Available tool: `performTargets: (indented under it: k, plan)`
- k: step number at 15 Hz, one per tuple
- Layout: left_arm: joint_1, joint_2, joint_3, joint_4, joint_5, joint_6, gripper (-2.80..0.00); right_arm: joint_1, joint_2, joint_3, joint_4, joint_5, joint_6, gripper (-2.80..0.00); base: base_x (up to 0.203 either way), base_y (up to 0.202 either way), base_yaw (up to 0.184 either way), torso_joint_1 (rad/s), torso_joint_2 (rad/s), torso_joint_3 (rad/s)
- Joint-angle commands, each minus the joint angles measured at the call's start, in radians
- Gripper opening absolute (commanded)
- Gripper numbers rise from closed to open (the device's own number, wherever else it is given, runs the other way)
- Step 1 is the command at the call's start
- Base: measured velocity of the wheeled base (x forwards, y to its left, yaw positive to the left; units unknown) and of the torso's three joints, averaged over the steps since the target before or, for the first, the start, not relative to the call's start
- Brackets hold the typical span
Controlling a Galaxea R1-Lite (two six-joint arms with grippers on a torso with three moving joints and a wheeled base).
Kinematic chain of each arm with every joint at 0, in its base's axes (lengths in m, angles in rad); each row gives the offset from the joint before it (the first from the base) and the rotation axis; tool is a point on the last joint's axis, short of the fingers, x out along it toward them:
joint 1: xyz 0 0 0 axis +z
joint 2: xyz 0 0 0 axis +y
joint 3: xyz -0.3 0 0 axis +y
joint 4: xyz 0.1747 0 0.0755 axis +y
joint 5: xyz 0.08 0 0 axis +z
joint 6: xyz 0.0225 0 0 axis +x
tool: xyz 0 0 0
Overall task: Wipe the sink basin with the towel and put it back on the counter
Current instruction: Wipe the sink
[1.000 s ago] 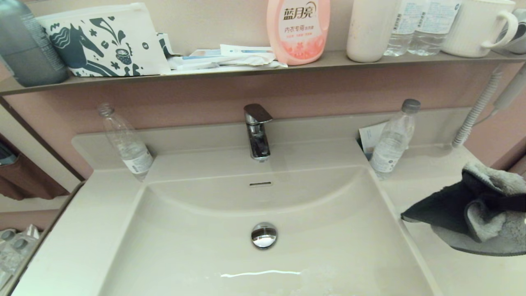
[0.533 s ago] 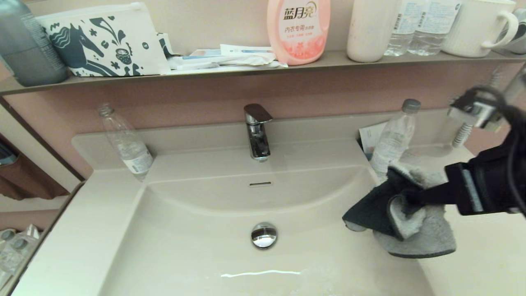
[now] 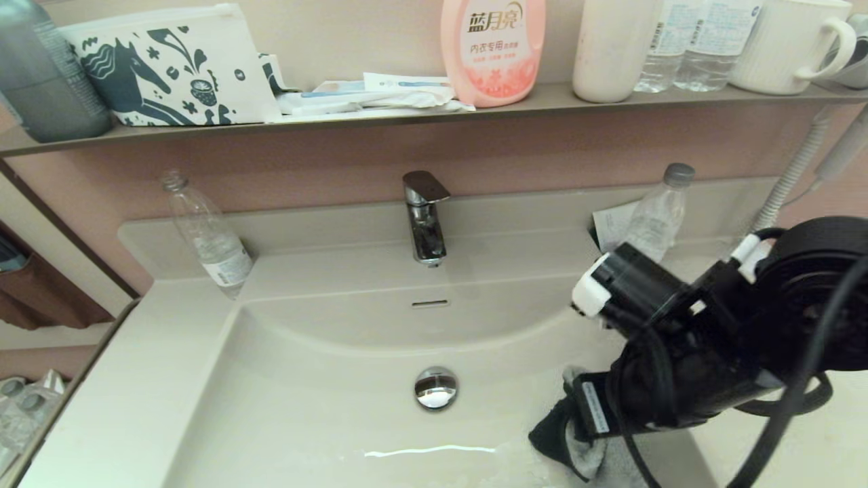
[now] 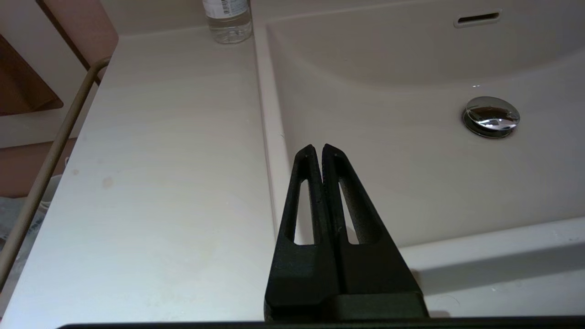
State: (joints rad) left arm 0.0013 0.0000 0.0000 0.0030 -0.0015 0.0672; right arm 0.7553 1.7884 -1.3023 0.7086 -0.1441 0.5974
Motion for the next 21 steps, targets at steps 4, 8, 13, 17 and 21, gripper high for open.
performTargets:
  k: [4, 8, 13, 17, 21]
  plan:
    - [0.000, 0.002, 0.000, 0.000, 0.000, 0.000, -2.80, 0.065, 0.184, 0.008, 0.033, -0.114, 0.010, -2.80, 0.000, 0.000, 0.000, 0.000, 0.00, 0.000]
    - [0.000, 0.002, 0.000, 0.000, 0.000, 0.000, -2.80, 0.085, 0.229, 0.008, -0.047, -0.106, 0.037, -2.80, 0.000, 0.000, 0.000, 0.000, 0.00, 0.000]
    - [0.000, 0.002, 0.000, 0.000, 0.000, 0.000, -2.80, 0.129, 0.284, -0.004, -0.211, 0.067, 0.034, -2.80, 0.000, 0.000, 0.000, 0.000, 0.00, 0.000]
    - [0.000, 0.002, 0.000, 0.000, 0.000, 0.000, -2.80, 0.142, 0.410, -0.090, -0.313, 0.124, 0.033, -2.80, 0.000, 0.000, 0.000, 0.000, 0.00, 0.000]
    - [0.000, 0.002, 0.000, 0.000, 0.000, 0.000, -2.80, 0.166, 0.499, -0.262, -0.327, 0.216, 0.028, -2.80, 0.000, 0.000, 0.000, 0.000, 0.00, 0.000]
